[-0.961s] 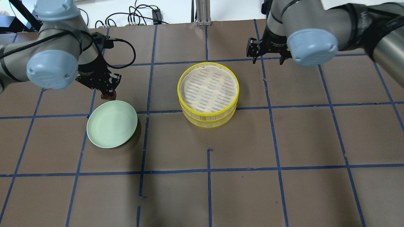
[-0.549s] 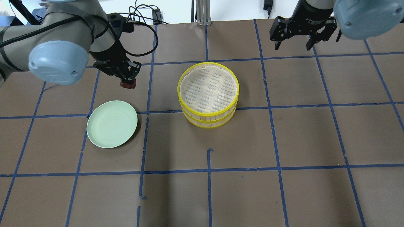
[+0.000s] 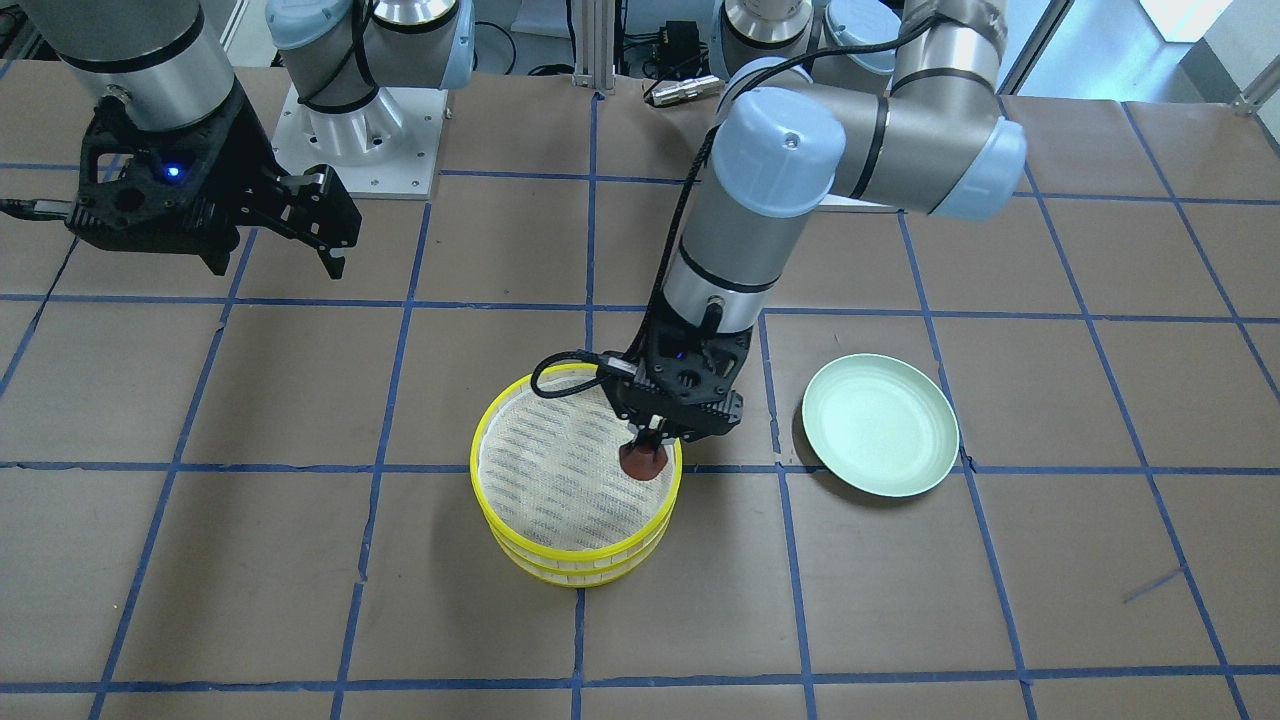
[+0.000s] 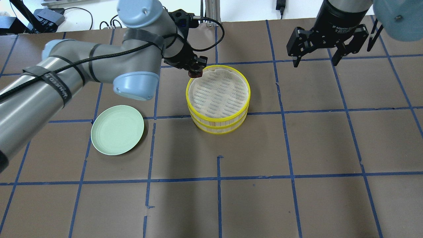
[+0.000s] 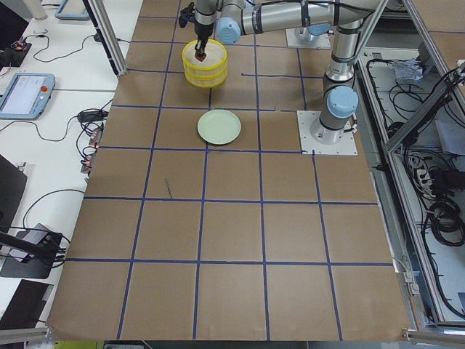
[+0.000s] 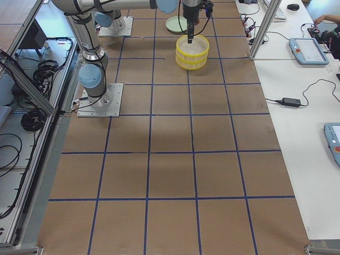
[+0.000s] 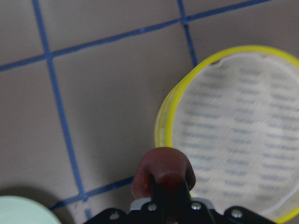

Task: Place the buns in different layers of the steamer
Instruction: 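Carry the red-brown bun into the top steamer layer with left gripper, release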

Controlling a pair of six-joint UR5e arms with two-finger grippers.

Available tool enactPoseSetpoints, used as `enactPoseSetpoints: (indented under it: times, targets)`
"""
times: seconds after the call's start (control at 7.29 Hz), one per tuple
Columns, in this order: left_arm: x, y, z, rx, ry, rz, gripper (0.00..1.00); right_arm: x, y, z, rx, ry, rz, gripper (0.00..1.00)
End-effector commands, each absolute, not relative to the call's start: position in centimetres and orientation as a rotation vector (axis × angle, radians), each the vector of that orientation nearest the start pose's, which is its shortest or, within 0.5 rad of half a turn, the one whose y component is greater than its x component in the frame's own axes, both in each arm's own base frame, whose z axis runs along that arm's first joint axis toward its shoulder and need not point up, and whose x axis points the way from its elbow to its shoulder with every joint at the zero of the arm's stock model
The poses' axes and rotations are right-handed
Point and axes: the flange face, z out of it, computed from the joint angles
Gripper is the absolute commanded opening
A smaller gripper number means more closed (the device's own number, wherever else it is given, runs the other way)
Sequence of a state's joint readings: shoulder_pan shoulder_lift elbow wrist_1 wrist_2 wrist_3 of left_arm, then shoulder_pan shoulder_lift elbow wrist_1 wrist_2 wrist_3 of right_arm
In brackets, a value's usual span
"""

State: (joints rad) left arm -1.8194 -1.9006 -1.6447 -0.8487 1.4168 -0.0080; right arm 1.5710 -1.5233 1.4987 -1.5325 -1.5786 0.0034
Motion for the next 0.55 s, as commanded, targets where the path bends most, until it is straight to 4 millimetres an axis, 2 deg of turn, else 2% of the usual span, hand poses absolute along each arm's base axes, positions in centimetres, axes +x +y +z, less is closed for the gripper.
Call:
enactPoseSetpoints:
  times: [0.0, 0.14, 0.41]
  targets:
    - [-31.84, -57.23, 32.17, 0.483, 3.259, -0.562, 0.88, 13.04, -50.58, 48.95, -0.017, 3.147, 0.046, 1.00]
    - [-31.83, -57.14, 32.14, 0.492, 3.257, -0.571, 1.00, 12.79, -50.58, 49.08, -0.015, 3.148, 0.046, 1.00]
    - [-31.83, -57.15, 32.45, 0.508, 3.252, -0.585, 1.00, 12.45, -50.74, 49.84, -0.007, 3.152, 0.020, 1.00]
